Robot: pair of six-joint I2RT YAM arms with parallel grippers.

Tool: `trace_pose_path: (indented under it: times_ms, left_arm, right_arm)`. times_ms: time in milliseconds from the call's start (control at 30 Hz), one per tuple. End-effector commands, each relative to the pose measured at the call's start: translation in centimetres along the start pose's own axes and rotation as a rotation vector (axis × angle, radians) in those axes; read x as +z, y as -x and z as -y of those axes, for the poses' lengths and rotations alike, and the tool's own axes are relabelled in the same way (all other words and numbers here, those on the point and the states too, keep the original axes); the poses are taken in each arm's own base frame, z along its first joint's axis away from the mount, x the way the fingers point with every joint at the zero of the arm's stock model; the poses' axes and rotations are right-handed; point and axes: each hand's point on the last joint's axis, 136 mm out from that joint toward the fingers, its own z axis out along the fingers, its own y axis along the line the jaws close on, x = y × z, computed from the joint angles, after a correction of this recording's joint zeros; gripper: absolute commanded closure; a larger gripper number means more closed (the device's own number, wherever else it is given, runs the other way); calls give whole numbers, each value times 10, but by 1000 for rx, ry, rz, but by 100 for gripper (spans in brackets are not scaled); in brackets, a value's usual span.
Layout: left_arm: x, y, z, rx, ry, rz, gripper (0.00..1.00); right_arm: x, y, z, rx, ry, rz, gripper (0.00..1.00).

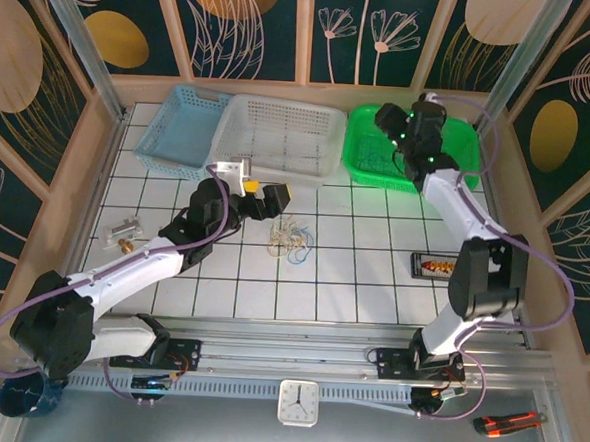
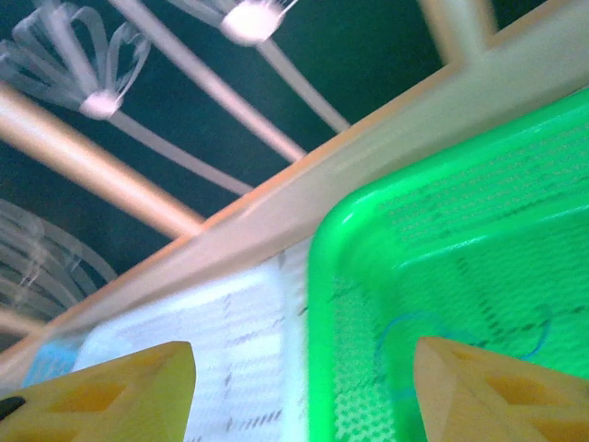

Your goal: Untangle the cables

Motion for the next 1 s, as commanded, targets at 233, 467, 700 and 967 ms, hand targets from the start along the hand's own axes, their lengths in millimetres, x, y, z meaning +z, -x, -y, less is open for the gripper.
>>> trace_pose_path:
  times_ms: [233,467,700,967]
  left_arm:
    - [-1,-52,-35,-109,59,-81,1]
    - [-2,-54,-40,-122,76,-70,1]
    - [-12,-49,-42,-102,91,-49,1]
    - [-18,-43,-45,-57,125,-40,1]
  right_arm:
    - [-51,-167,-49,-17,222,-329,36]
    - [-61,-233,-41,79,267,-479,36]
    - [-58,-268,-47,163,292,-587,40]
    - [-60,-299,-48,199,292,-640,41]
